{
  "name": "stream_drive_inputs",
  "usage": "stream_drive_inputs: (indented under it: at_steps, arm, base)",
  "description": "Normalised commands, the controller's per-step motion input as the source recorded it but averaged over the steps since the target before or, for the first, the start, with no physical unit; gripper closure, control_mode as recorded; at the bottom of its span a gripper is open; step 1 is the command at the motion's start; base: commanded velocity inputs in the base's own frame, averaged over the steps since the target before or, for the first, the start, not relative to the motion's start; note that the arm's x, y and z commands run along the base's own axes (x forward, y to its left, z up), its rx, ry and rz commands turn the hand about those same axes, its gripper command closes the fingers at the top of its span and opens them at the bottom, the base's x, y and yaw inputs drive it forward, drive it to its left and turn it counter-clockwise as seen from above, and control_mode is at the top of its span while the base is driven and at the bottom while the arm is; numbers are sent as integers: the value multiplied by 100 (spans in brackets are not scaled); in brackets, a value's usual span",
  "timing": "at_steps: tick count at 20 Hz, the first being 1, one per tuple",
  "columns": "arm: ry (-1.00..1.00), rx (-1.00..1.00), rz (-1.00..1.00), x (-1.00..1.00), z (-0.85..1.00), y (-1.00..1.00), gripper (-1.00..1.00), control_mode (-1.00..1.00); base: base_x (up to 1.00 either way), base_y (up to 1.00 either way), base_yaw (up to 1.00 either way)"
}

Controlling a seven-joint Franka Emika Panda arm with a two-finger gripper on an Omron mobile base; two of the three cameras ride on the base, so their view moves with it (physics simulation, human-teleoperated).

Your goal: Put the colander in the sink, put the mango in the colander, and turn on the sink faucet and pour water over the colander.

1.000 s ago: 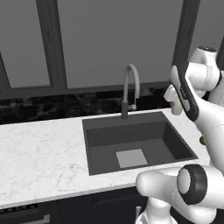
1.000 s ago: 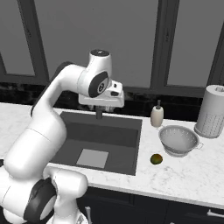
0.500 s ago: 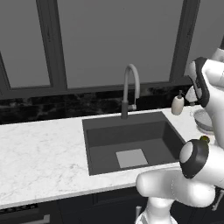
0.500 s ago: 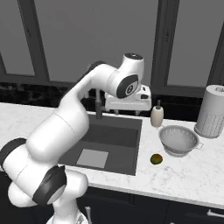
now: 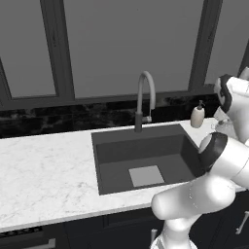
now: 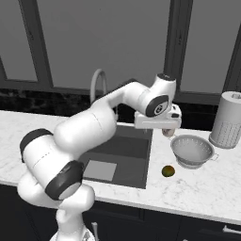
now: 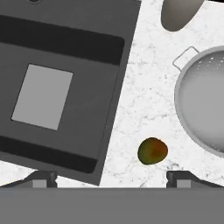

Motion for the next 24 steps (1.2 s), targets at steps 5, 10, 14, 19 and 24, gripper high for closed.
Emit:
stream_drive_inputs:
  at_steps: [5,10,14,19,24]
  arm:
    - [0,-17,0,53,-75,-17,-100,-100]
    - [0,-14,0,59,-62,-27,-100,-100]
    - [0,-9,0,58,-43,-36,-100,-100]
    - [0,-2,0,23,-31,-43,-100,-100]
    - [0,0,0,18,-30,-39,-100,-100]
  base:
    - [0,0,0]
    - [0,0,0]
    - [0,0,0]
    - [0,0,0]
    - [0,0,0]
